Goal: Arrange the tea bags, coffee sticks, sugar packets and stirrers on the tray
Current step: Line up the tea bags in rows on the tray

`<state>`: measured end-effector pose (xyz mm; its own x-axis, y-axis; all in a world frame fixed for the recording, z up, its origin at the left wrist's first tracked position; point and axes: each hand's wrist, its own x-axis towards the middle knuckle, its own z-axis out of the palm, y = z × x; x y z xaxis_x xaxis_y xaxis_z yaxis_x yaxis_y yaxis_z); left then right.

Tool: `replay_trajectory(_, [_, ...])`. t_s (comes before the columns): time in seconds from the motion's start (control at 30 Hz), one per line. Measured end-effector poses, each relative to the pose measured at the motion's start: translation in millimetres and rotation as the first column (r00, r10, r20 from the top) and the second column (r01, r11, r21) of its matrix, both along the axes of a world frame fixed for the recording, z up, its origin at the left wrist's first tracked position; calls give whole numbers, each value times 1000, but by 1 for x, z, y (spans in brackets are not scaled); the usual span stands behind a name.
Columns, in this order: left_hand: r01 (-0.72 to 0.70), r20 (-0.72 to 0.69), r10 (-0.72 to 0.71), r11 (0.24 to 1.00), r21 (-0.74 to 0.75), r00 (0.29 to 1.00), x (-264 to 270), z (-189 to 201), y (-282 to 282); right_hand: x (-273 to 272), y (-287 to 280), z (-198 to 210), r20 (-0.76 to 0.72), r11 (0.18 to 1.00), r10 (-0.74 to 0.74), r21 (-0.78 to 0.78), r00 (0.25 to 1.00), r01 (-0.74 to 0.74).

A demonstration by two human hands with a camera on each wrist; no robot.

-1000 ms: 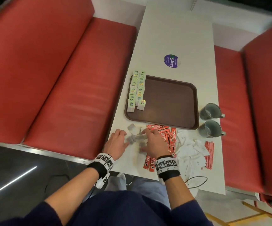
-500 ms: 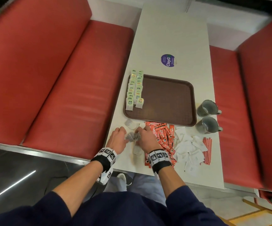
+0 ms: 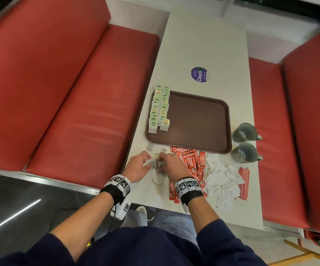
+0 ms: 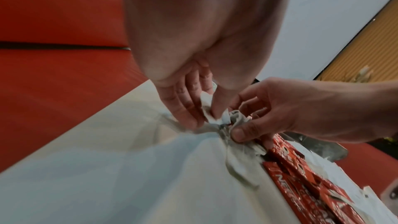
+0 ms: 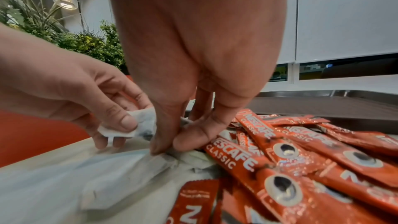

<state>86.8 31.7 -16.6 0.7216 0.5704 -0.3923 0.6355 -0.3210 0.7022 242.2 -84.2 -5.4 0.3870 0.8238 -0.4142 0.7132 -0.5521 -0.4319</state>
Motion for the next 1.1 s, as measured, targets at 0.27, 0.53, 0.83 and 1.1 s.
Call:
replay_trajectory(0.27, [-320,147,450,795,-514,881,-5,19,4,11,-8,21,-283,852,-329,322,901,413])
replay_trajectory(0.53, [-205,204,530,612,-764,823,24,49,-9,-1,-4,46,-645,644,-359,352,675,679])
replay_trajectory(0.83, [-242,130,578,522,-818,806,48,58,-26,-27,2,41,-534,675,-400,378,745,633])
replay_trajectory(1.1, [-300,85,683,425,-854,726,49,47,-23,-25,1,35,-313,854,-307,326,899,405])
